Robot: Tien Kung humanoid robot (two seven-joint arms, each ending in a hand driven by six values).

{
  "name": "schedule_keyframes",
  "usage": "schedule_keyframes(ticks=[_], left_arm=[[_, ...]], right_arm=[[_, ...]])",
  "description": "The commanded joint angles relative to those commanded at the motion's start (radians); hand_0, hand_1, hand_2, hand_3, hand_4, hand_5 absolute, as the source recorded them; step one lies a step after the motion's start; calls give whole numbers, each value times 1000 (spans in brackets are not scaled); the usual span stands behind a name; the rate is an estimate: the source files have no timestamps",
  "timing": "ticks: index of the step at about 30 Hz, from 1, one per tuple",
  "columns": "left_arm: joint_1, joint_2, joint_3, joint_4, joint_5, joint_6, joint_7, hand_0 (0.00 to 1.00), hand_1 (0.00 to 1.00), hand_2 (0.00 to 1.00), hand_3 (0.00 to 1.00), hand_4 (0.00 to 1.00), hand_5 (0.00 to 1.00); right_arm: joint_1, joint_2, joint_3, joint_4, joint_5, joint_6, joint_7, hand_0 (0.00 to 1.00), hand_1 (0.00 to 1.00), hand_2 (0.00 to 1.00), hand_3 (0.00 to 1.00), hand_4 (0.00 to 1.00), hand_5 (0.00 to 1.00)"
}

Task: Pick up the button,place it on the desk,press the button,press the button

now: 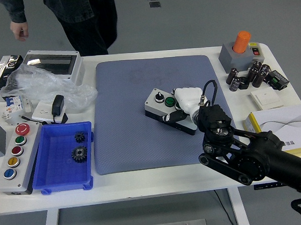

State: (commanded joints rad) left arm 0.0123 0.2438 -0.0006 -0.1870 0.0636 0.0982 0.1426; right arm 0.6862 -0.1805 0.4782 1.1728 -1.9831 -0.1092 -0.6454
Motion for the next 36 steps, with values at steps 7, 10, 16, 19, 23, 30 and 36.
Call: schedule_keyframes(ticks=[7, 10, 16, 19, 23, 30, 36], left_arm=[[0, -1, 1, 0, -4, 8, -10, 695, 711, 645, 637, 639, 304], [-1, -2, 1, 1, -5, 10, -12, 694, 708, 645, 637, 640, 316], [0, -4, -1, 2, -5, 14, -15, 695, 709, 645, 638, 637, 321], [0, -5, 0, 2, -6, 15, -15, 695, 709, 645, 638, 637, 321], [0, -7, 0, 2, -6, 16, -15, 695, 708, 647, 639, 637, 335], [-1, -7, -8, 3, 2, 16, -11, 695, 708, 646, 639, 638, 338], [-2, -6, -14, 3, 9, 16, -9, 694, 708, 646, 640, 640, 342]], right_arm=[[2, -1, -9, 7, -18, -13, 0, 329, 465, 386, 419, 723, 231], [3, -5, -16, 14, -25, -25, 0, 339, 475, 385, 343, 683, 223], [13, -25, -36, 43, -41, -63, 0, 335, 478, 385, 314, 655, 218], [20, -41, -53, 64, -43, -91, 0, 335, 478, 385, 314, 655, 218], [46, -83, -107, 112, -44, -133, 48, 296, 474, 389, 317, 602, 154], [123, -181, -219, 209, -28, -168, 193, 294, 477, 393, 314, 602, 149], [167, -225, -275, 237, 6, -164, 286, 366, 504, 402, 315, 601, 145]])
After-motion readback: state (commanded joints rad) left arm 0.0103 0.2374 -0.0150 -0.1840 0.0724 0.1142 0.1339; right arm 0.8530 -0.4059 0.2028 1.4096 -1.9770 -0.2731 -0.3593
